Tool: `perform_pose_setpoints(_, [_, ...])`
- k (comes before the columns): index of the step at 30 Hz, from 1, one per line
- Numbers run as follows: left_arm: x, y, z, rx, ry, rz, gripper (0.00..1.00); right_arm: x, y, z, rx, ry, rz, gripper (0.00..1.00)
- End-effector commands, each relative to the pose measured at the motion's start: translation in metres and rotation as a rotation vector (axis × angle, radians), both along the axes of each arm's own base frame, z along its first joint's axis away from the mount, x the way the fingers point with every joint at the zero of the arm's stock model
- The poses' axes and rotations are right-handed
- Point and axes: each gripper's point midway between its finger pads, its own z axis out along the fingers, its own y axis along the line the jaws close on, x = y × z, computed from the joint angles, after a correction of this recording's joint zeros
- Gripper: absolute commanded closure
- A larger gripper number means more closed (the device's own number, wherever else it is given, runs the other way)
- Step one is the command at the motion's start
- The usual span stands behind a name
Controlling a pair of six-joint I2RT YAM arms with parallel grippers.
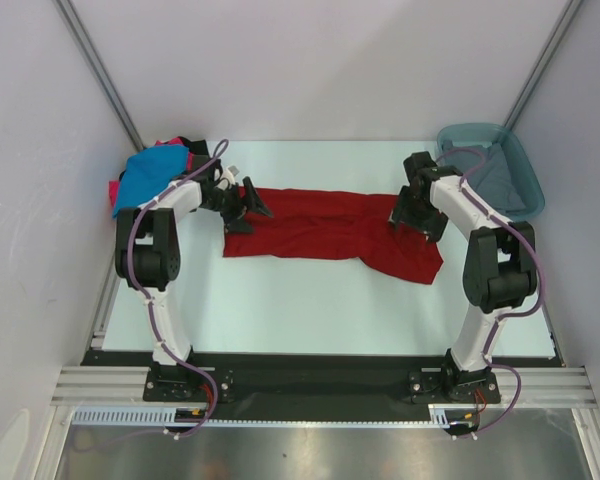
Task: Fold and stack the t-shirts
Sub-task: Fold the tshirt
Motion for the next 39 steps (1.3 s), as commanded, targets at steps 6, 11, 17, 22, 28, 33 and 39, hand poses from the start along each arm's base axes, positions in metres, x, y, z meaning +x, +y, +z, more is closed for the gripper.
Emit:
perform_pose_setpoints(6, [0.009,0.052,0.013,0.349,-0.087,0.064,0.10,0.022,0.059,0.064,0.254,-0.157,0.067,0.11])
perform_pose_setpoints(11, [0.014,0.075,0.022,0.498,-0.130,0.089,0.06,0.025,0.073,0.071,0.295,-0.161,0.090,0.11])
perform_pose_setpoints(17, [0.010,0.075,0.002,0.525,-0.089,0.038,0.00,0.024,0.076,0.073,0.300,-0.156,0.100,0.12])
perform_pose_setpoints(22, [0.007,0.064,-0.009,0.481,-0.074,-0.013,0.00,0.023,0.077,0.074,0.301,-0.158,0.105,0.12])
perform_pose_setpoints(28, [0.005,0.040,-0.009,0.373,-0.072,-0.067,0.00,0.018,0.082,0.068,0.307,-0.135,0.115,0.12])
perform_pose_setpoints(33, [0.002,0.044,-0.011,0.431,-0.069,-0.055,0.00,0.018,0.084,0.069,0.315,-0.134,0.116,0.12])
perform_pose_setpoints(39, [-0.006,0.078,-0.008,0.638,-0.049,-0.002,0.00,0.016,0.086,0.069,0.316,-0.132,0.117,0.12])
